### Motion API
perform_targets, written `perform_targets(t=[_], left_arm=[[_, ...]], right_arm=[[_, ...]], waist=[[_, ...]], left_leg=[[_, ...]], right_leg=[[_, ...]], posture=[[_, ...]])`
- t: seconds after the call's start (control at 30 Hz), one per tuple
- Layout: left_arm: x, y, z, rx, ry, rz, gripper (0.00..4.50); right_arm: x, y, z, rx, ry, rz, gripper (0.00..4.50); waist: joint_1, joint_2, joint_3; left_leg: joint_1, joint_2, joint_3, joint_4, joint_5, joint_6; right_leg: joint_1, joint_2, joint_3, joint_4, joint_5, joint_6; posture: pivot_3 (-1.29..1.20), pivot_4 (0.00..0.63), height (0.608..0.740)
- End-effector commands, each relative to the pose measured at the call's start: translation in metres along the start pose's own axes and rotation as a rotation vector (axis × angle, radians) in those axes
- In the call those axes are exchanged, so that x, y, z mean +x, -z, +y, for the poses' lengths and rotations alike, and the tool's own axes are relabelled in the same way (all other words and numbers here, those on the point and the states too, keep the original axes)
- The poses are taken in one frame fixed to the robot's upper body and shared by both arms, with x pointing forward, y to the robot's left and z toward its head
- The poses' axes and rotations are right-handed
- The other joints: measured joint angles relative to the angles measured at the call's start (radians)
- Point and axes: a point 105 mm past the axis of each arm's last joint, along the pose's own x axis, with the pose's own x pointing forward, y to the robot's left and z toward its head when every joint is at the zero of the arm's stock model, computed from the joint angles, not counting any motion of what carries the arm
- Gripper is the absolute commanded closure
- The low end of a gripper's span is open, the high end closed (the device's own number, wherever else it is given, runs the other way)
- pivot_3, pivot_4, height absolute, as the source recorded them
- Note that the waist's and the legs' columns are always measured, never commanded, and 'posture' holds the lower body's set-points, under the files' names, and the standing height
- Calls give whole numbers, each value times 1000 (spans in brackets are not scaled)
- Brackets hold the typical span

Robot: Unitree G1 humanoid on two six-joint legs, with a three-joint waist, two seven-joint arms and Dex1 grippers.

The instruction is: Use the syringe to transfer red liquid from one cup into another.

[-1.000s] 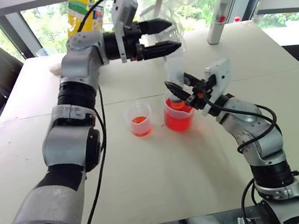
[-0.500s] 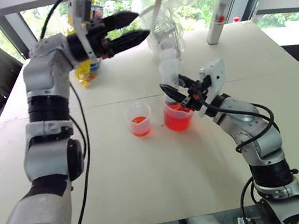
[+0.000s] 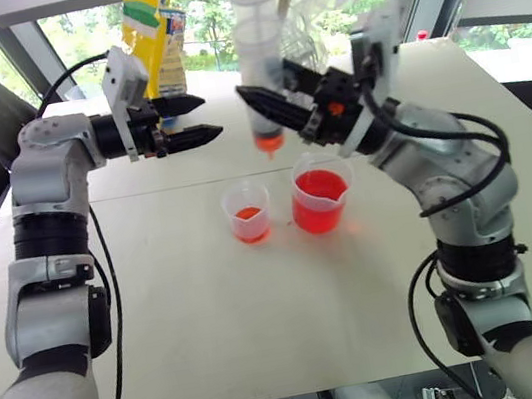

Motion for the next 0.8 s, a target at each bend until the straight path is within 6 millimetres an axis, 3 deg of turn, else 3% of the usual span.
perform_targets(t=[0.03,0.37,0.8], left_arm=[[-9,-19,2,65,-20,-23,1015],[-24,-35,0,63,-12,-40,1015],[-27,-87,-4,0,96,-226,1015]], right_arm=[[12,15,10,-1,-28,-6,3121],[11,72,7,14,23,58,3121],[10,81,9,19,36,66,3121]], waist=[[-2,0,0],[-1,0,0],[-3,0,0]], left_leg=[[0,0,0,0,0,0],[0,0,0,0,0,0],[0,0,0,0,0,0]], right_leg=[[0,0,0,0,0,0],[0,0,0,0,0,0],[0,0,0,0,0,0]], posture=[[0,150,739],[0,150,739],[0,150,739]])
